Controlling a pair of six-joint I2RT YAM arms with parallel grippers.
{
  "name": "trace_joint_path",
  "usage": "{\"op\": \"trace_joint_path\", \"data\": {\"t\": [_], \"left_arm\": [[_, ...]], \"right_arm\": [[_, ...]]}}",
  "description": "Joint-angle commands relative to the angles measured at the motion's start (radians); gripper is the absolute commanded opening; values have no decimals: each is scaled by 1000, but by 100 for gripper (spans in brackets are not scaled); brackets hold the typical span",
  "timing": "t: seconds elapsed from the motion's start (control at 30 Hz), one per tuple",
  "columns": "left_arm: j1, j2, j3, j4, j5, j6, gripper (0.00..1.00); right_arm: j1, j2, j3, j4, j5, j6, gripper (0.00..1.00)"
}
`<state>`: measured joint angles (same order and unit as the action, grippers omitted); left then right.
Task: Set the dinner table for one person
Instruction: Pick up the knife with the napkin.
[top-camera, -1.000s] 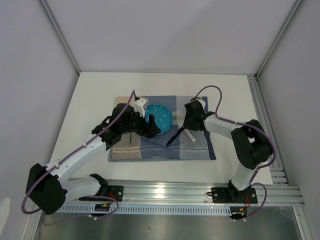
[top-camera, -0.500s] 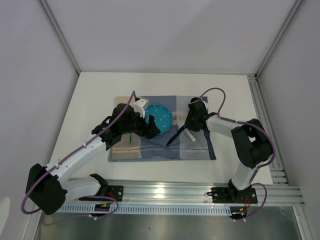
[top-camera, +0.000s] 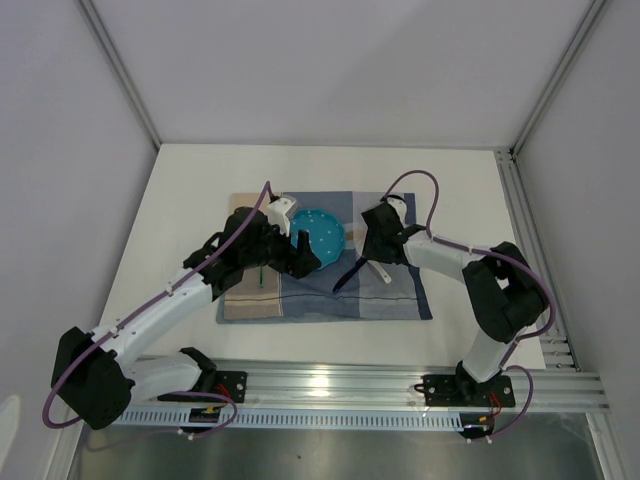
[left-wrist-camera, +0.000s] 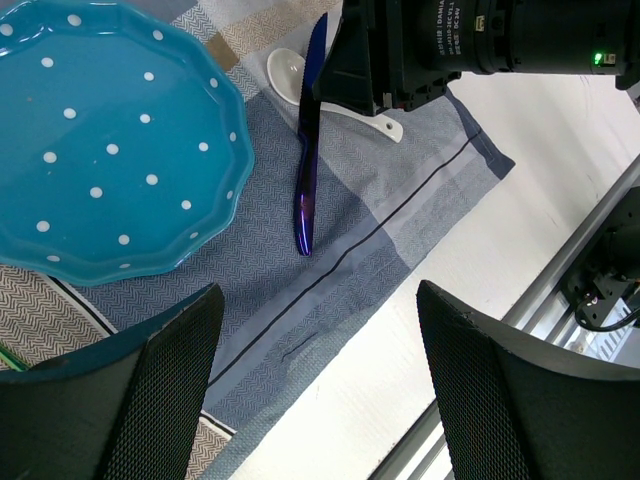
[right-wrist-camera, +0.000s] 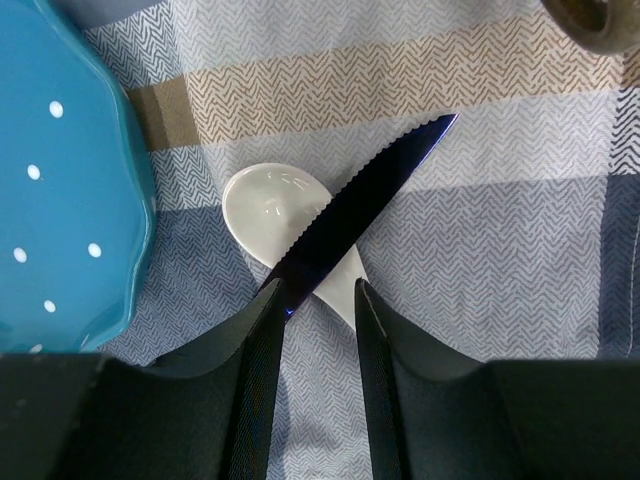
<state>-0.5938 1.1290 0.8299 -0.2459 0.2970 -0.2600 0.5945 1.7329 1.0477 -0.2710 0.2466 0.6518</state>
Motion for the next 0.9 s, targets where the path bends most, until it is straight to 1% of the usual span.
{"op": "trace_joint_path", "data": {"t": [0.0,0.27,0.47,0.87], "left_arm": [[-11,-20,8,25,25,22,82],[-12,-23,6,22,25,24,82],[-14,-28,6,16,19,25,82],[-17,-26,8,10,19,27,82]], "right_arm": [[1,-38,25,7,31,-4,38],[-16,-10,14,30,-27,26,39],[-56,-4,-35,93,-113,68,39],[-70,13,-58,122,-150,89,38]]}}
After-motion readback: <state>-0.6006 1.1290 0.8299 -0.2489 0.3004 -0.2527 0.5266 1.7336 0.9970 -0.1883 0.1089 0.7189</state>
